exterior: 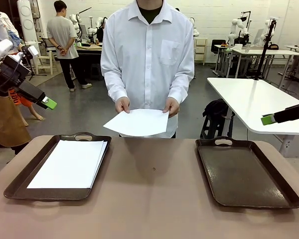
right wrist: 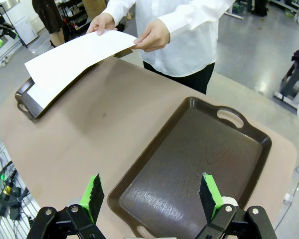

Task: Sort the A4 documents.
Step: Receive the A4 Paper.

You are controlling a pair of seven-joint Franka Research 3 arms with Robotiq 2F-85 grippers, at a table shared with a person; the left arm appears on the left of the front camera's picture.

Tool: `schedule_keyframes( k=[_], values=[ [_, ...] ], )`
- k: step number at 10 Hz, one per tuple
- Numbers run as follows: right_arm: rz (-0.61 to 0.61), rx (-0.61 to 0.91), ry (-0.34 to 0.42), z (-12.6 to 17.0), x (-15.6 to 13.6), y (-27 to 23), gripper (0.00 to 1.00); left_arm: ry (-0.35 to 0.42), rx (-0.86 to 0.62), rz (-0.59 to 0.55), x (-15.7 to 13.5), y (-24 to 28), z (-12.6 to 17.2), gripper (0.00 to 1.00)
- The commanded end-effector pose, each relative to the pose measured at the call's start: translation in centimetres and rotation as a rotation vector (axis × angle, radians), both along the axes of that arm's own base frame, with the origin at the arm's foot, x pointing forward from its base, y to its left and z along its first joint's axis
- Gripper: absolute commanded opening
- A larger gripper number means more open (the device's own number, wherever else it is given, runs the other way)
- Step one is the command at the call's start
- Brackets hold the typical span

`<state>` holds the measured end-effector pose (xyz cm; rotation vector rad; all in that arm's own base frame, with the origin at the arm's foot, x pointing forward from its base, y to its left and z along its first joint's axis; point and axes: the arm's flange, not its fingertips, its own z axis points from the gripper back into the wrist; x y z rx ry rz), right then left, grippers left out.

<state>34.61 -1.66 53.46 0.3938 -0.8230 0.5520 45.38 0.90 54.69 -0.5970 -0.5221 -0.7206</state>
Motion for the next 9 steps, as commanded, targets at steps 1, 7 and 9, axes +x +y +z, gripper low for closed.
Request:
schedule_keyframes(
  k=[1,7,9],
  values=[
    [0.008,0.016,0.004,-0.23,0.18,-0.05,1.0,-0.008,0.003,-0.01,-0.05,0.17,-0.04,0.99],
    [0.008,0.016,0.004,-0.23,0.18,-0.05,1.0,-0.008,0.003,-0.01,-0.05,0.17,-0.04,0.99],
    [0.008,0.016,0.004,-0.23,0.18,-0.05,1.0,-0.008,0.003,-0.01,-0.05,0.17,-0.04,0.99]
  ],
)
